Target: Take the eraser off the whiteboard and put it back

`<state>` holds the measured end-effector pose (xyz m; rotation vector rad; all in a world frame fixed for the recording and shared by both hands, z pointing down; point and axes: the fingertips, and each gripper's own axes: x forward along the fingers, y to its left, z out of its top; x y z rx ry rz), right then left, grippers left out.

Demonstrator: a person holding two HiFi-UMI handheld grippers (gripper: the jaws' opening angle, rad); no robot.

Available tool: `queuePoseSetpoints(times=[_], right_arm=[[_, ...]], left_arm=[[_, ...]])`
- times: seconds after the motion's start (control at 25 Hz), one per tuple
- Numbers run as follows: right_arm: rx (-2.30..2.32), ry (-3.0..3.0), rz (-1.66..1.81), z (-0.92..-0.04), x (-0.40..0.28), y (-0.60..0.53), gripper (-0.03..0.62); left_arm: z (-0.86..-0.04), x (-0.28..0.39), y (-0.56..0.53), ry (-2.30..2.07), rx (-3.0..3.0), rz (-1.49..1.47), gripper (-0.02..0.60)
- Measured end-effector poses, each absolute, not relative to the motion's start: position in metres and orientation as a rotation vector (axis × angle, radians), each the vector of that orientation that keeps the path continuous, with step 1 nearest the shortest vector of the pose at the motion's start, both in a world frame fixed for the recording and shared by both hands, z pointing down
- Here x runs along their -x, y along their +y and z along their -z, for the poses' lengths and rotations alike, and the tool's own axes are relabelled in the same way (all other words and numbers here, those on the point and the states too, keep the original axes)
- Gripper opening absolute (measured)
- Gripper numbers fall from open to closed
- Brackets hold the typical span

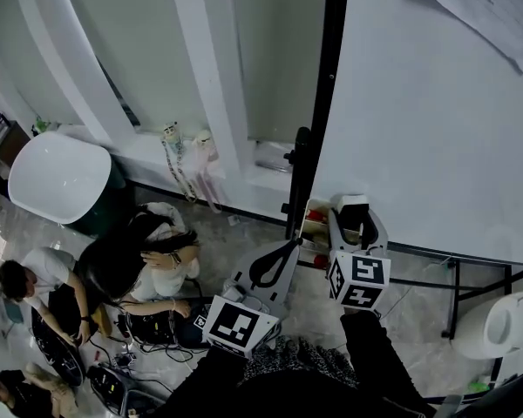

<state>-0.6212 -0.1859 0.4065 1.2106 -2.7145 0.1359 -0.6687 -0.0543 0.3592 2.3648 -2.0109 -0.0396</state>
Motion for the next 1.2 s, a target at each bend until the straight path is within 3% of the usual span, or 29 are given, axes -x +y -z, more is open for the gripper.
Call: queuePoseSetpoints(times=[0.64, 1.2], right_arm=[[-1.120, -2.806, -0.055, -0.382, 0.610, -0.178, 0.270], [-1.167, -2.891, 0.018, -0.337, 0.551, -0.166, 0.268]], left_arm=[[-0.350, 0.644, -0.068, -1.964, -2.431, 0.040, 0.002], [-0.347, 0.625, -0.081, -1.964, -2.456, 0.035, 0.002]])
